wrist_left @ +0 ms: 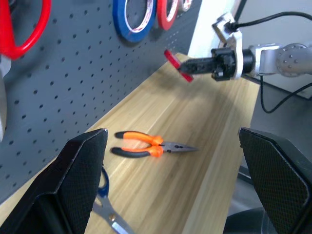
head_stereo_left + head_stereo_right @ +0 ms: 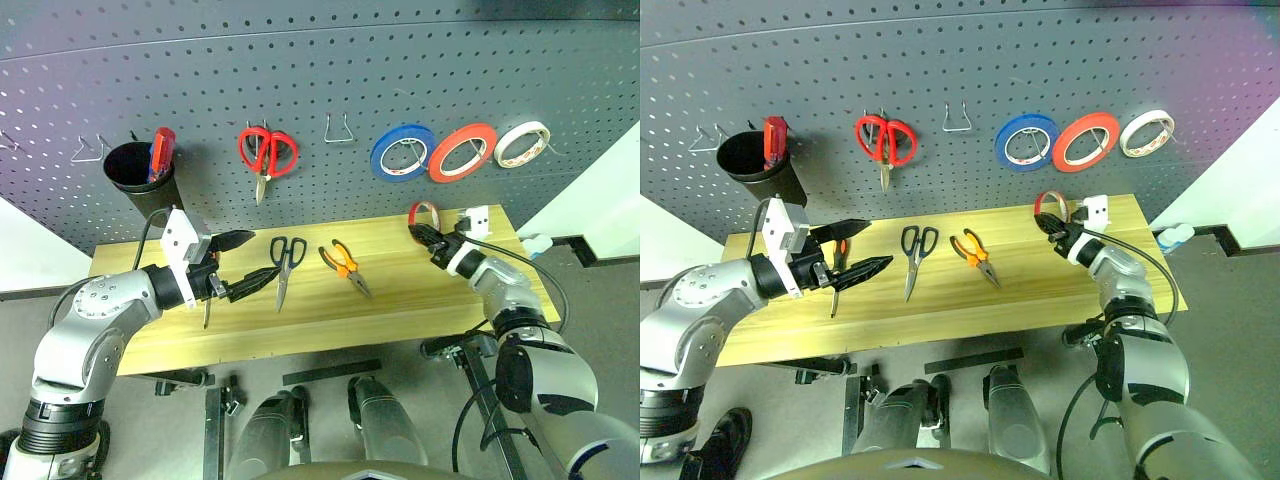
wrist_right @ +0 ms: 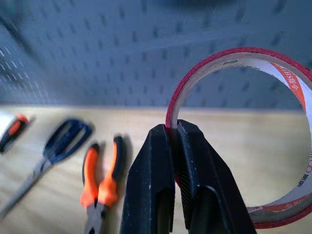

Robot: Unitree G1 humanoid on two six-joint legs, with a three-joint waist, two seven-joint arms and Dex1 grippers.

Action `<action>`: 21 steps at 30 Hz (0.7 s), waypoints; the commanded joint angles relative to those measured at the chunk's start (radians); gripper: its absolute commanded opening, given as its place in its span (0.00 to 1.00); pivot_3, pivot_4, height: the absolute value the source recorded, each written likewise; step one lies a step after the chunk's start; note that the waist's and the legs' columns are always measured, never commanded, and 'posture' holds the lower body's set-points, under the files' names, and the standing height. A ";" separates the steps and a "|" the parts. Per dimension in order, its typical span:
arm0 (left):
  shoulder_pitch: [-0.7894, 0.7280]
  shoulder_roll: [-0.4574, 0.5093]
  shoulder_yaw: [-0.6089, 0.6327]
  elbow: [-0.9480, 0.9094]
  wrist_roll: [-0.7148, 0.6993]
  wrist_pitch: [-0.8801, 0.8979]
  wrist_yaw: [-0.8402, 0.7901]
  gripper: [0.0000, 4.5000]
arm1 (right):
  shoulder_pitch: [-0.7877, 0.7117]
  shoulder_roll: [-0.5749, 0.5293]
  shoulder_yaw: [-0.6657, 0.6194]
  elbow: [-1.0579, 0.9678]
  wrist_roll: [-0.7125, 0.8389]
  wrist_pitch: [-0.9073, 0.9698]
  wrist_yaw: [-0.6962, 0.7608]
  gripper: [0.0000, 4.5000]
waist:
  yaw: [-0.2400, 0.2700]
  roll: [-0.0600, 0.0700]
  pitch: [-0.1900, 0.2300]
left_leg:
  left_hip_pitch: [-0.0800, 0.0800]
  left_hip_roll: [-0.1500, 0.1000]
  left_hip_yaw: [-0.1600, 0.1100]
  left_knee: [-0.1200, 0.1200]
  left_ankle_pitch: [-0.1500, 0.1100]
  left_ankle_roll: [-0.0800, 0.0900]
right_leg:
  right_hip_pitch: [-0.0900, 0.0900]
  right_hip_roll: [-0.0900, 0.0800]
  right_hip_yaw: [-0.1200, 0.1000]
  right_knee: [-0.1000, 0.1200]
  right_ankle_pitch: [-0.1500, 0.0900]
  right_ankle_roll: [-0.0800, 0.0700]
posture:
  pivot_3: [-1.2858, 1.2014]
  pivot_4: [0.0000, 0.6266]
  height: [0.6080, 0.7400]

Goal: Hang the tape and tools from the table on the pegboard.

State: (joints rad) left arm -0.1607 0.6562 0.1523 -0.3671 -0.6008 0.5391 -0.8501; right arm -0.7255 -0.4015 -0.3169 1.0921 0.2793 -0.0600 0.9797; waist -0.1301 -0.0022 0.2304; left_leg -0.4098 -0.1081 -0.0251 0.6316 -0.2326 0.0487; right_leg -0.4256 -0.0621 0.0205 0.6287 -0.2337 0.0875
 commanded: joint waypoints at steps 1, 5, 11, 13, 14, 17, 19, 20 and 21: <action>-0.032 0.001 0.010 0.018 0.007 -0.042 -0.013 1.00 | 0.035 -0.019 0.014 -0.059 0.003 0.003 0.030 0.01 | -0.001 0.000 -0.007 | 0.000 0.000 0.000 0.000 0.000 0.000 | 0.000 0.000 0.000 0.000 0.000 0.000 | 0.42 0.16 1.00; -0.078 -0.003 -0.004 0.055 0.017 -0.058 -0.015 1.00 | 0.084 -0.040 0.028 -0.107 0.008 0.018 0.063 0.01 | -0.011 0.001 -0.026 | 0.000 0.000 0.000 0.001 0.000 0.000 | 0.000 0.000 0.000 0.001 0.000 0.000 | 0.41 0.14 1.00; -0.105 -0.004 -0.006 0.086 0.026 -0.079 -0.028 1.00 | 0.179 -0.078 -0.035 -0.305 0.118 0.096 0.096 0.01 | -0.041 0.004 -0.047 | 0.000 0.000 0.000 0.003 0.000 0.000 | 0.001 0.000 0.000 0.002 0.001 0.001 | 0.40 0.13 1.00; -0.107 -0.004 -0.007 0.091 0.028 -0.082 -0.031 1.00 | 0.219 -0.090 -0.057 -0.401 0.166 0.154 0.096 0.01 | -0.053 0.005 -0.052 | 0.000 0.000 0.000 0.003 0.000 0.000 | 0.001 0.000 0.000 0.002 0.001 0.001 | 0.40 0.13 1.00; -0.110 -0.005 -0.008 0.097 0.029 -0.084 -0.032 1.00 | 0.235 -0.093 -0.060 -0.435 0.180 0.178 0.094 0.01 | -0.057 0.005 -0.054 | 0.000 0.000 0.000 0.003 0.000 0.000 | 0.001 0.000 0.000 0.002 0.001 0.001 | 0.40 0.13 1.00; -0.120 -0.009 -0.018 0.116 0.036 -0.095 -0.038 1.00 | 0.290 -0.104 -0.064 -0.557 0.210 0.229 0.075 0.01 | -0.079 0.006 -0.064 | 0.000 0.000 0.000 0.004 0.000 0.000 | 0.001 0.000 0.001 0.003 0.001 0.001 | 0.39 0.13 1.00; -0.129 -0.013 -0.024 0.127 0.042 -0.102 -0.042 1.00 | 0.313 -0.107 -0.085 -0.635 0.251 0.261 0.065 0.01 | -0.091 0.007 -0.069 | 0.001 0.000 0.000 0.004 0.000 0.000 | 0.001 0.000 0.001 0.004 0.001 0.001 | 0.39 0.12 1.00; -0.134 -0.016 -0.025 0.134 0.043 -0.104 -0.044 1.00 | 0.316 -0.107 -0.093 -0.668 0.270 0.278 0.055 0.01 | -0.101 0.008 -0.071 | 0.001 0.000 0.000 0.004 0.000 0.000 | 0.001 0.000 0.001 0.004 0.001 0.001 | 0.39 0.12 1.00; -0.138 -0.018 -0.027 0.139 0.046 -0.106 -0.046 1.00 | 0.316 -0.109 -0.096 -0.698 0.284 0.296 0.041 0.01 | -0.107 0.010 -0.073 | 0.001 0.000 0.000 0.005 0.000 0.000 | 0.002 0.000 0.001 0.004 0.001 0.001 | 0.39 0.12 1.00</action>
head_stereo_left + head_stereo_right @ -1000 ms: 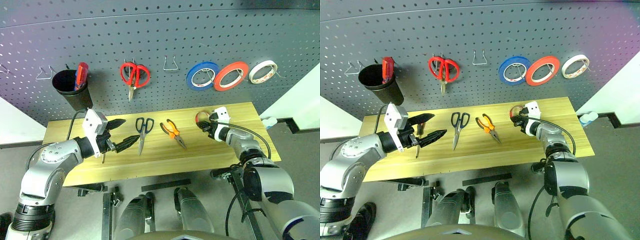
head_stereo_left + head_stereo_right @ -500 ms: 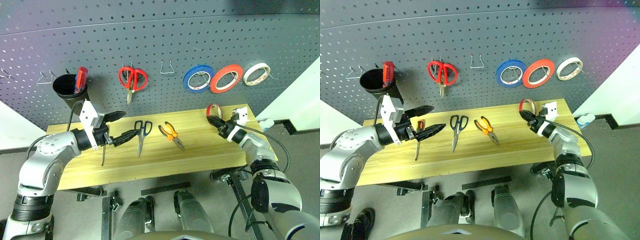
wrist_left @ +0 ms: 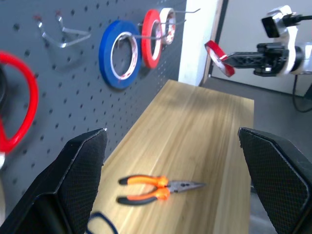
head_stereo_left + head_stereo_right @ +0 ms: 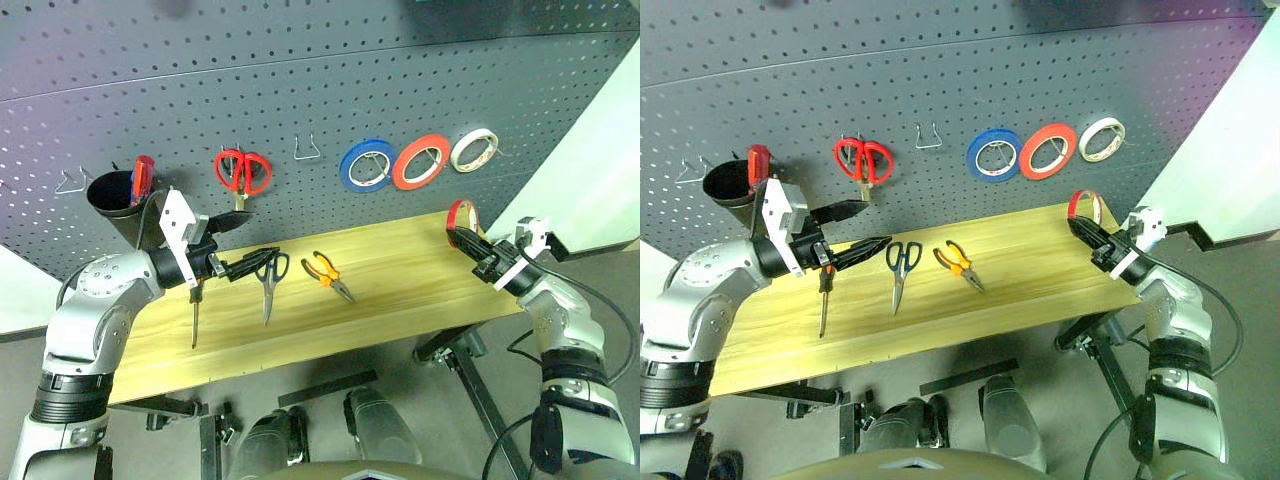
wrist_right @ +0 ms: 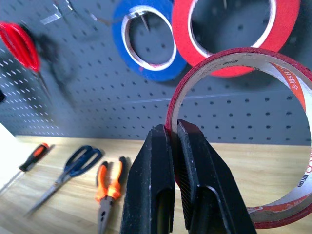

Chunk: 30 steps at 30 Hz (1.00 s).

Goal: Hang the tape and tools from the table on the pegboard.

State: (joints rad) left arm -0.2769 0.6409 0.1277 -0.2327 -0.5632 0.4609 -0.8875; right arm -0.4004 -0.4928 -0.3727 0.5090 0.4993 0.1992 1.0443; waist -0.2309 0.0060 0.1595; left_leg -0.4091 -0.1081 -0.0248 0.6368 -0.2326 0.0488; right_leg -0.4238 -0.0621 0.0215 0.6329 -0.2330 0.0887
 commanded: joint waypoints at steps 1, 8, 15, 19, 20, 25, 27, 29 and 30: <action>-0.025 -0.003 -0.003 0.007 0.011 -0.030 -0.009 1.00 | -0.009 -0.020 -0.042 -0.146 0.079 0.051 -0.031 0.01 | -0.010 0.003 -0.004 | 0.000 0.000 0.000 0.001 0.000 0.000 | 0.000 0.000 0.000 0.000 0.000 0.000 | 0.39 0.12 1.00; -0.052 -0.008 -0.014 0.023 0.017 -0.031 -0.016 1.00 | -0.059 -0.001 0.006 -0.214 0.078 0.070 -0.083 0.01 | -0.039 0.002 -0.008 | 0.000 0.000 0.000 0.010 0.000 0.001 | 0.002 0.000 0.000 0.006 0.000 0.001 | 0.38 0.12 1.00; -0.042 -0.005 -0.010 0.000 0.017 -0.022 -0.006 1.00 | -0.177 0.028 0.071 -0.099 0.026 0.005 -0.086 0.01 | -0.047 0.002 -0.008 | 0.001 0.000 0.000 0.013 0.000 0.001 | 0.001 0.000 0.001 0.012 0.001 0.001 | 0.40 0.13 1.00; -0.022 -0.007 -0.002 -0.026 0.011 -0.014 0.013 1.00 | -0.257 0.039 0.095 0.023 -0.014 -0.062 -0.079 0.01 | -0.047 0.002 -0.008 | 0.001 0.000 0.000 0.013 0.000 0.001 | 0.001 0.000 0.001 0.013 0.001 0.001 | 0.41 0.14 1.00; -0.018 -0.008 0.001 -0.032 0.008 -0.011 0.019 1.00 | -0.273 0.042 0.098 0.054 -0.022 -0.077 -0.076 0.01 | -0.046 0.002 -0.008 | 0.001 0.000 0.000 0.013 0.000 0.001 | 0.001 0.000 0.001 0.013 0.001 0.001 | 0.41 0.14 1.00; 0.025 0.002 0.023 -0.082 -0.005 0.006 0.044 1.00 | -0.345 0.062 0.122 0.191 -0.056 -0.146 -0.043 0.01 | -0.032 0.002 -0.008 | 0.001 0.000 0.000 0.013 0.000 0.001 | 0.001 0.000 0.001 0.014 0.001 0.001 | 0.43 0.15 1.00; 0.041 0.007 0.032 -0.100 -0.009 0.013 0.054 1.00 | -0.370 0.070 0.125 0.238 -0.069 -0.171 -0.039 0.01 | -0.026 0.002 -0.008 | 0.001 0.000 0.000 0.013 0.000 0.001 | 0.001 0.000 0.002 0.014 0.001 0.001 | 0.43 0.15 1.00; 0.055 0.009 0.039 -0.117 -0.013 0.021 0.062 1.00 | -0.392 0.075 0.128 0.280 -0.081 -0.194 -0.032 0.01 | -0.020 0.002 -0.008 | 0.001 0.000 0.000 0.013 0.000 0.001 | 0.001 0.000 0.002 0.014 0.001 0.001 | 0.44 0.15 1.00; 0.061 0.010 0.042 -0.125 -0.015 0.024 0.064 1.00 | -0.397 0.077 0.130 0.291 -0.085 -0.204 -0.027 0.01 | -0.016 0.002 -0.008 | 0.001 0.000 0.000 0.014 0.000 0.001 | 0.001 0.000 0.002 0.014 0.001 0.001 | 0.44 0.16 1.00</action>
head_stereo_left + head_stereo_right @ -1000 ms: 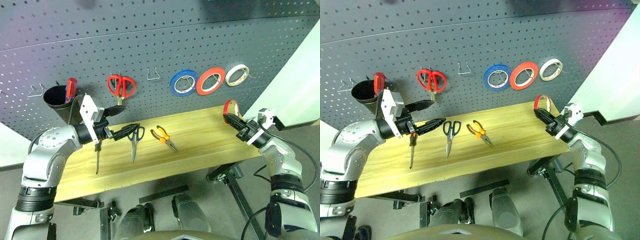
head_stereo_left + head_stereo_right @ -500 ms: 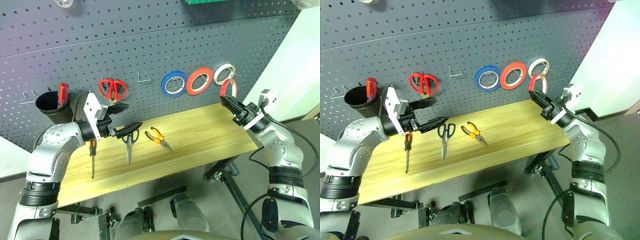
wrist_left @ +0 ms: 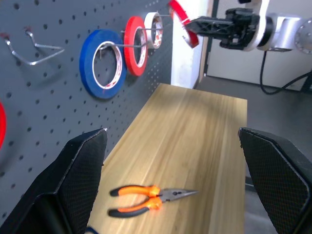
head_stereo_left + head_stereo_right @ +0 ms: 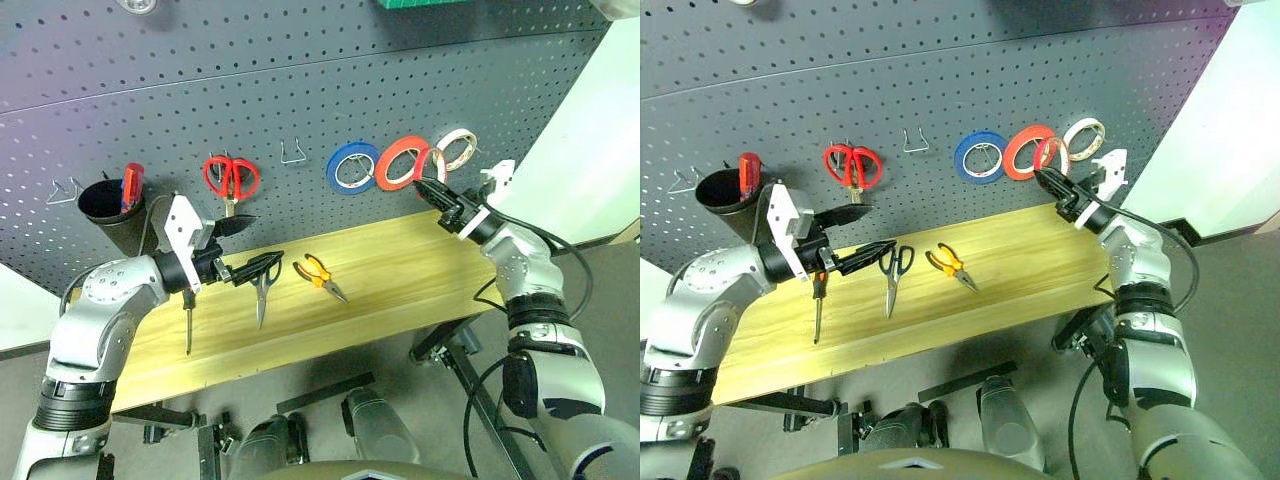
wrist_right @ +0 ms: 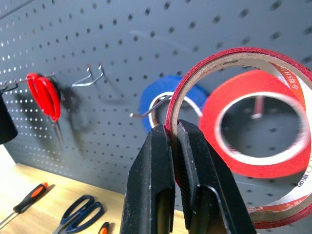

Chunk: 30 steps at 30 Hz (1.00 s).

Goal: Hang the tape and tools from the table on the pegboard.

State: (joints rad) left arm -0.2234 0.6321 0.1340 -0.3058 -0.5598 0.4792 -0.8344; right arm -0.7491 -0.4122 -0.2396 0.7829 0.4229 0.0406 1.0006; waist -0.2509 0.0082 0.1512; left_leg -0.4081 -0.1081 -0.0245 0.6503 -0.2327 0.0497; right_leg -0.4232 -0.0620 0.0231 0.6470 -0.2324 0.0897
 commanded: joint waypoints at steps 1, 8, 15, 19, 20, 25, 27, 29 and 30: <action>0.013 0.020 0.039 -0.058 -0.020 0.008 0.012 1.00 | -0.051 -0.003 -0.002 0.025 -0.013 -0.052 0.021 0.01 | 0.011 0.000 0.000 | 0.000 0.000 0.000 0.000 0.000 0.000 | 0.000 0.000 0.000 0.000 0.000 0.000 | 0.44 0.16 1.00; 0.045 0.028 0.054 -0.093 -0.037 0.024 0.031 1.00 | -0.132 0.006 0.003 0.189 -0.072 -0.150 -0.004 0.01 | 0.044 0.000 0.000 | 0.000 0.000 0.000 0.000 0.000 0.000 | 0.000 0.000 0.000 0.000 0.000 0.000 | 0.45 0.17 1.00; 0.071 0.033 0.071 -0.121 -0.044 0.037 0.040 1.00 | -0.189 0.003 0.007 0.314 -0.138 -0.252 -0.078 0.01 | 0.051 0.000 0.000 | 0.000 0.000 0.000 0.000 0.000 0.000 | 0.000 0.000 0.000 0.000 0.000 0.000 | 0.46 0.17 1.00; 0.081 0.037 0.081 -0.139 -0.055 0.051 0.048 1.00 | -0.209 -0.002 0.007 0.373 -0.170 -0.286 -0.122 0.13 | 0.058 0.000 0.000 | 0.000 0.000 0.000 -0.001 0.000 0.000 | 0.000 0.000 0.000 0.000 0.000 0.000 | 0.46 0.18 1.00; 0.083 0.040 0.082 -0.142 -0.057 0.054 0.050 1.00 | -0.211 -0.002 0.005 0.381 -0.175 -0.292 -0.128 0.18 | 0.061 0.000 0.000 | 0.000 0.000 0.000 -0.001 0.000 0.000 | 0.000 0.000 0.000 0.000 0.000 0.000 | 0.46 0.18 1.00; 0.097 0.044 0.092 -0.154 -0.070 0.063 0.059 1.00 | -0.207 -0.002 0.010 0.404 -0.208 -0.315 -0.156 0.55 | 0.078 0.000 0.000 | 0.000 0.000 0.000 -0.001 0.000 0.000 | -0.001 0.000 0.001 0.000 0.000 -0.001 | 0.46 0.19 1.00; 0.104 0.047 0.099 -0.151 -0.073 0.062 0.058 1.00 | -0.208 0.000 0.001 0.405 -0.200 -0.309 -0.145 0.71 | 0.083 0.000 0.000 | 0.000 0.000 0.000 -0.001 0.000 0.000 | 0.000 0.000 0.001 -0.001 0.000 -0.001 | 0.46 0.19 1.00; 0.108 0.051 0.100 -0.150 -0.073 0.059 0.056 1.00 | -0.206 0.002 -0.003 0.404 -0.197 -0.303 -0.139 0.86 | 0.089 0.000 0.000 | 0.000 0.000 0.000 -0.001 0.000 0.000 | 0.000 0.000 0.001 -0.001 0.000 -0.001 | 0.46 0.19 1.00; 0.109 0.052 0.098 -0.149 -0.070 0.056 0.054 1.00 | -0.202 0.002 -0.002 0.401 -0.195 -0.302 -0.127 0.94 | 0.093 0.000 0.000 | 0.000 0.000 0.000 -0.001 0.000 0.000 | 0.000 0.000 0.001 -0.001 0.000 -0.001 | 0.46 0.19 1.00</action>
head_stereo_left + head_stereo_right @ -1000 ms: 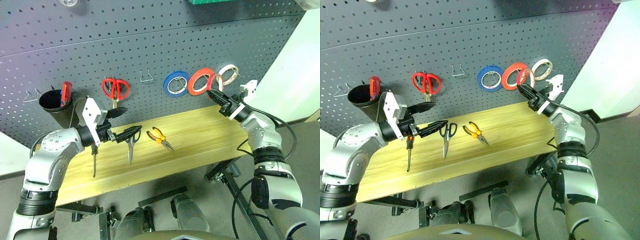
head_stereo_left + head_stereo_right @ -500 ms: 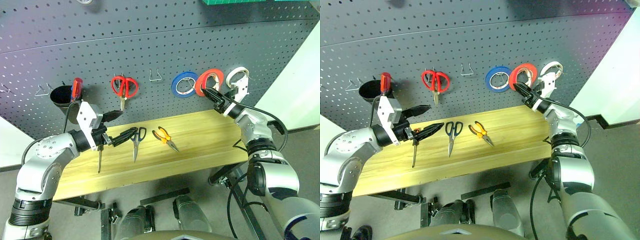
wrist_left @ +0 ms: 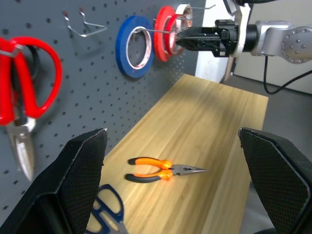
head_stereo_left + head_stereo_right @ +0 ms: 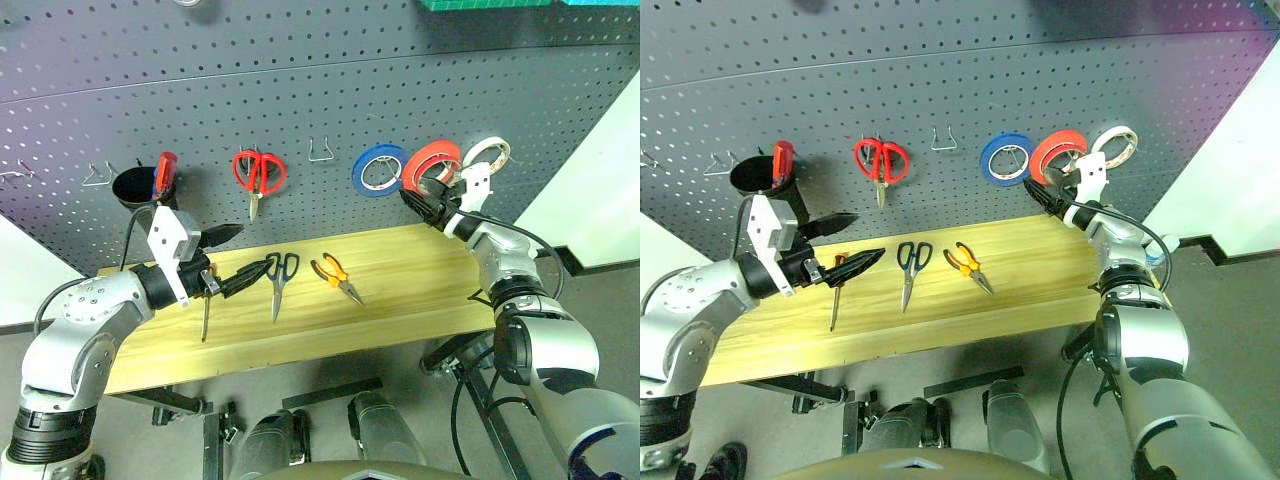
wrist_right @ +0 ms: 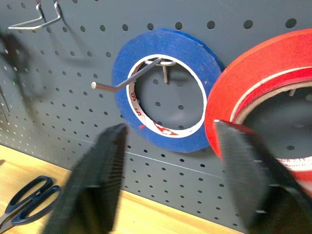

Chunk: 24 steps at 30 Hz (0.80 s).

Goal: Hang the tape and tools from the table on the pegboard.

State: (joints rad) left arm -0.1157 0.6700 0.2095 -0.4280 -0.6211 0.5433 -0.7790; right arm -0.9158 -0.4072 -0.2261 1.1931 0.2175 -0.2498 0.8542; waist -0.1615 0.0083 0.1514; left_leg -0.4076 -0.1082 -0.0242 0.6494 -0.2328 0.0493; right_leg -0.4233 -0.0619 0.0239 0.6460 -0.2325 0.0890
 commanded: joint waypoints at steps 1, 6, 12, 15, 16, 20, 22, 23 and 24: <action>0.001 0.014 0.022 -0.026 -0.008 -0.009 -0.001 1.00 | -0.031 -0.002 -0.014 -0.013 0.009 -0.015 0.026 0.99 | 0.005 0.000 0.000 | 0.000 0.000 0.000 0.000 0.000 0.000 | 0.000 0.000 0.000 0.000 0.000 0.000 | 0.46 0.19 1.00; -0.003 0.005 0.014 -0.023 -0.009 -0.010 0.000 1.00 | -0.004 0.004 -0.017 -0.037 0.023 0.006 0.079 0.99 | 0.010 0.000 0.000 | 0.000 0.000 0.000 0.000 0.000 0.000 | 0.000 0.000 0.000 0.000 0.000 0.000 | 0.46 0.20 1.00; 0.005 0.003 0.018 -0.022 -0.012 -0.011 -0.001 1.00 | 0.100 0.008 -0.016 -0.138 0.074 0.107 0.233 0.99 | 0.011 0.000 0.000 | 0.000 0.000 0.000 -0.001 0.000 0.000 | 0.000 0.000 0.000 -0.001 0.000 0.000 | 0.45 0.21 1.00; 0.012 0.003 0.020 -0.022 -0.010 -0.013 -0.002 1.00 | 0.157 0.013 -0.005 -0.220 0.093 0.171 0.276 0.99 | 0.011 0.000 0.000 | 0.000 0.000 0.000 -0.001 0.000 0.000 | 0.000 0.000 0.000 -0.001 0.000 0.000 | 0.45 0.23 1.00; 0.015 0.004 0.022 -0.022 -0.011 -0.012 -0.003 1.00 | 0.178 0.020 0.005 -0.256 0.095 0.199 0.280 0.99 | 0.010 0.000 0.001 | 0.000 0.000 0.000 -0.001 0.000 0.000 | 0.000 0.000 0.000 -0.001 0.000 0.000 | 0.45 0.23 1.00; 0.027 0.008 0.034 -0.029 -0.018 -0.007 0.000 1.00 | 0.221 0.044 0.045 -0.359 0.072 0.255 0.232 0.99 | 0.007 0.000 0.002 | 0.000 0.001 0.000 -0.001 0.000 0.000 | -0.001 0.000 0.000 0.000 0.000 -0.001 | 0.45 0.26 1.00; 0.040 0.013 0.042 -0.034 -0.017 -0.007 -0.001 1.00 | 0.234 0.052 0.094 -0.386 0.021 0.251 0.192 0.99 | 0.009 0.001 0.003 | 0.000 0.001 0.000 -0.001 0.000 0.000 | -0.001 0.000 0.000 0.000 -0.001 -0.001 | 0.45 0.27 1.00; 0.051 0.016 0.047 -0.039 -0.017 -0.007 -0.001 1.00 | 0.226 0.066 0.119 -0.383 -0.003 0.290 0.150 0.99 | 0.010 0.000 0.004 | 0.000 0.001 0.000 -0.001 0.000 0.000 | -0.001 0.000 0.000 0.000 -0.001 -0.002 | 0.46 0.28 1.00; 0.060 0.017 0.053 -0.046 -0.018 -0.005 0.001 1.00 | 0.228 0.075 0.153 -0.388 -0.044 0.284 0.108 0.99 | 0.011 -0.001 0.005 | 0.000 0.001 0.000 -0.001 0.000 0.000 | -0.001 0.000 0.000 0.000 -0.001 -0.002 | 0.46 0.29 1.00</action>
State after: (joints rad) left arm -0.0637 0.6728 0.2242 -0.4379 -0.6229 0.5418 -0.7813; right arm -0.6811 -0.3491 -0.1119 0.8405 0.2177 0.0224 1.0177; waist -0.1508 0.0073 0.1563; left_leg -0.4076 -0.1074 -0.0242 0.6479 -0.2330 0.0494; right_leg -0.4241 -0.0624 0.0241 0.6458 -0.2350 0.0844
